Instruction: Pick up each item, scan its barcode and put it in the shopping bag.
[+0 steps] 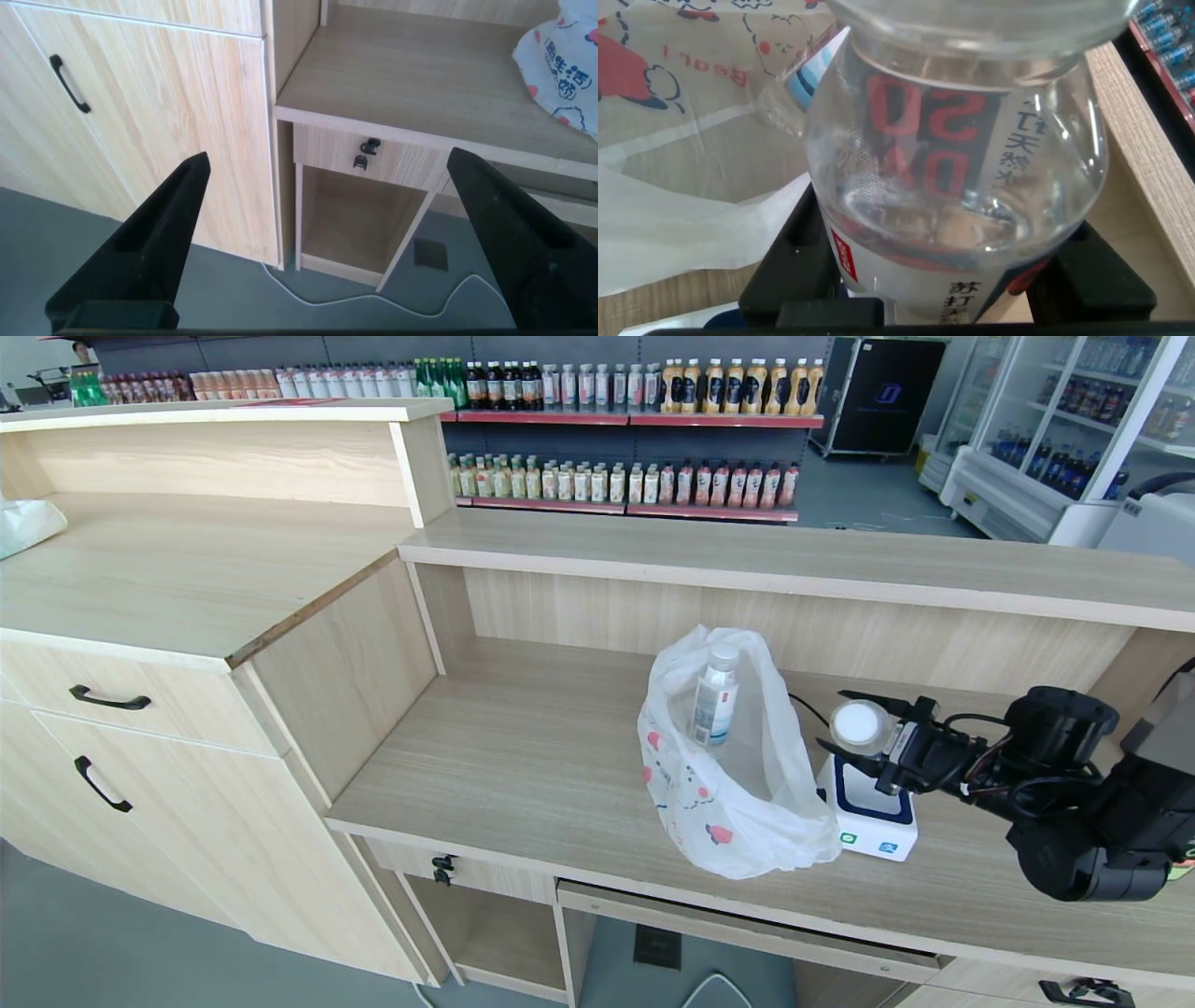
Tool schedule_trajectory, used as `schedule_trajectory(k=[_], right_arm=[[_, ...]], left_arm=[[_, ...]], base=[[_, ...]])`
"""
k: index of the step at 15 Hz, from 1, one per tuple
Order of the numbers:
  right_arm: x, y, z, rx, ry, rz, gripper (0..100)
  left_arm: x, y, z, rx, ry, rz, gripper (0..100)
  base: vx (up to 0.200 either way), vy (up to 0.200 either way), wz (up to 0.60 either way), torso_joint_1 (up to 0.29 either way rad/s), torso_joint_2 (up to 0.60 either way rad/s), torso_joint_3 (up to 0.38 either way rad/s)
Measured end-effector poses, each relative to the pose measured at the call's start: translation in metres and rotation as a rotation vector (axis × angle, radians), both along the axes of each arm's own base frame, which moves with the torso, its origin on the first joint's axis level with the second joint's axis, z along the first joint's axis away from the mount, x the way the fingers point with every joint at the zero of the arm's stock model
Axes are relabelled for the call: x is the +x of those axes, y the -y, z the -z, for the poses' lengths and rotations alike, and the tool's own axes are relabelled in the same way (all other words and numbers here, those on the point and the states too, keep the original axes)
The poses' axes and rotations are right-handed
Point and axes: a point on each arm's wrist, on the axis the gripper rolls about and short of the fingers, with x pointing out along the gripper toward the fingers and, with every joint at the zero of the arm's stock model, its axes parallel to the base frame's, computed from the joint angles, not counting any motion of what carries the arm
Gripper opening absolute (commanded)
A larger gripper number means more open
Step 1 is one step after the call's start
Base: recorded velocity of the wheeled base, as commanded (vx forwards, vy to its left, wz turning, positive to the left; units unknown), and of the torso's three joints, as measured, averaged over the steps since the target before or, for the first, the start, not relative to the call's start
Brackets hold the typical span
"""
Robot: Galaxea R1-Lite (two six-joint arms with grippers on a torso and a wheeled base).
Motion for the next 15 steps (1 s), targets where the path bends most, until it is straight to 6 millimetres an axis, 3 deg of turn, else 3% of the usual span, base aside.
schedule_trajectory(k=[10,15], right_arm=[[0.002,-0.009,0.002,0.002,-0.006,-0.026,0],[-0.016,-0.011,-0.017,0.003,-0.130,-0.077,0]], left_arm=[[0.000,0.000,0.000,0.000,0.000,0.000,100],[0.000,0.000,0.000,0.000,0.000,0.000,100]], base=[[0.000,0.000,0.00,0.000,0.00,0.000],[0.000,0.000,0.00,0.000,0.00,0.000]])
